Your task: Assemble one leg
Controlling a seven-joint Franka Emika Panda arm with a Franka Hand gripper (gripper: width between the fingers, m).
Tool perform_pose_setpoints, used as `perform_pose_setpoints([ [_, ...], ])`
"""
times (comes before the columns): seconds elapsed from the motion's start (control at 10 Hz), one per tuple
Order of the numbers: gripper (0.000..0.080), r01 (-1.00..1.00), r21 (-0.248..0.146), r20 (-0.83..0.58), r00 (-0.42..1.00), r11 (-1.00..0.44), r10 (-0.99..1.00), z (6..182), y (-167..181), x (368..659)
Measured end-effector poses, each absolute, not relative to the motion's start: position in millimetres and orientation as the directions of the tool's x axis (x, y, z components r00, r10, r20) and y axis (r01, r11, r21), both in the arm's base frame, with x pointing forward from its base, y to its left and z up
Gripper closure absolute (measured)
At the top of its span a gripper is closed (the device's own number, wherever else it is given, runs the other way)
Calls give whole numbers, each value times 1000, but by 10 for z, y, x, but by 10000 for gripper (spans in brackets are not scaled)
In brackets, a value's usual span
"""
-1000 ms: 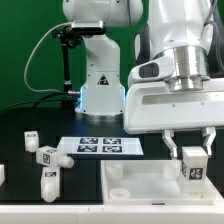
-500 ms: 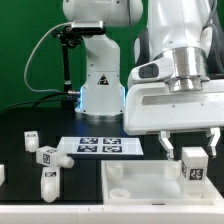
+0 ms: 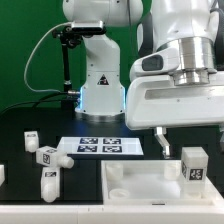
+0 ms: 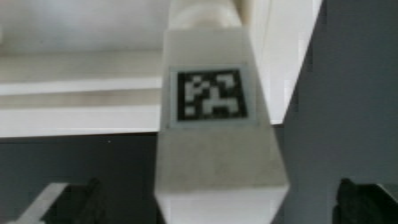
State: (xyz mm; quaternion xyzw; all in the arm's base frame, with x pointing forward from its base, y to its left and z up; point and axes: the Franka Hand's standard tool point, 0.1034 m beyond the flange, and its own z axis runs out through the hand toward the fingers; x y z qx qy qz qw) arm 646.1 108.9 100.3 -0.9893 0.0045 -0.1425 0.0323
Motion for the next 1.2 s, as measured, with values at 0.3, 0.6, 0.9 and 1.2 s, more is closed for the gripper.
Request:
perform_pose_setpoints([
  [0.3,151,-14,-69,101,995,-998,-21,931,1091,6419],
  [0.6,151,-52,-68,-26,998,-996,-51,839,1099,6373],
  [0.9,278,-114,-64,-38,993,-991,-112,806,1119,6343],
  [1.2,514,-217,-60,-45,976,-974,-215,804,1116,6343],
])
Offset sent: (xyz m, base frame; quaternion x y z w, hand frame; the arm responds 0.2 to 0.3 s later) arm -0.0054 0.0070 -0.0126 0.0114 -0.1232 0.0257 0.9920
